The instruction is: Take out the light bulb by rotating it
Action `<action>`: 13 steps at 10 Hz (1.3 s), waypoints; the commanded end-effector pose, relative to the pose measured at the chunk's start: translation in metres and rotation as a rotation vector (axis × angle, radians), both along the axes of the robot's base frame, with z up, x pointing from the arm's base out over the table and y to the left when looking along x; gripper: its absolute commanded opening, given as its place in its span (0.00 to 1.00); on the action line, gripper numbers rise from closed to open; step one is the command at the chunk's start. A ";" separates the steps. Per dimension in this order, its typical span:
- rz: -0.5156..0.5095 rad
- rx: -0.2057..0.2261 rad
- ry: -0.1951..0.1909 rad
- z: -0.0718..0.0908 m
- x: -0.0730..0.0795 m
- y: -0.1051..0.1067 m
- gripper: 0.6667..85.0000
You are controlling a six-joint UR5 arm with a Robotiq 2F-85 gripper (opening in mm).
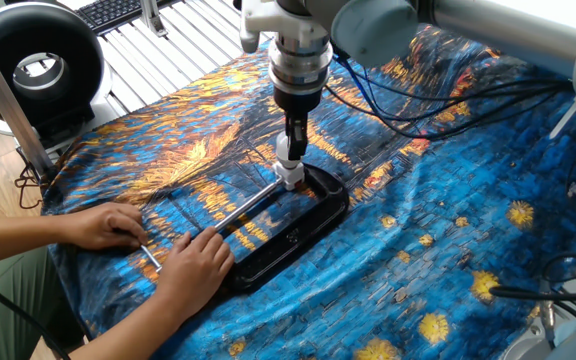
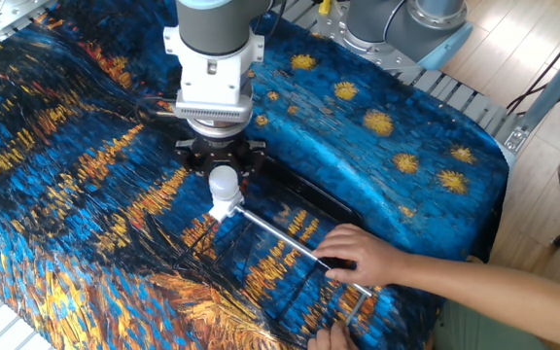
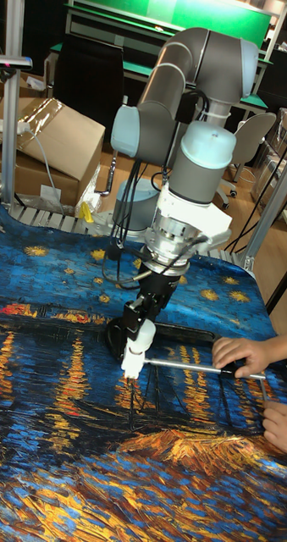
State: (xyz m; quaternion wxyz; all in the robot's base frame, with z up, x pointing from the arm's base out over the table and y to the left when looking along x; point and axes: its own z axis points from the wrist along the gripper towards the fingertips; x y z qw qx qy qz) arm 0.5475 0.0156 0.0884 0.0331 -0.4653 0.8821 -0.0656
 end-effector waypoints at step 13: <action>0.430 -0.121 -0.037 0.003 0.025 -0.006 0.66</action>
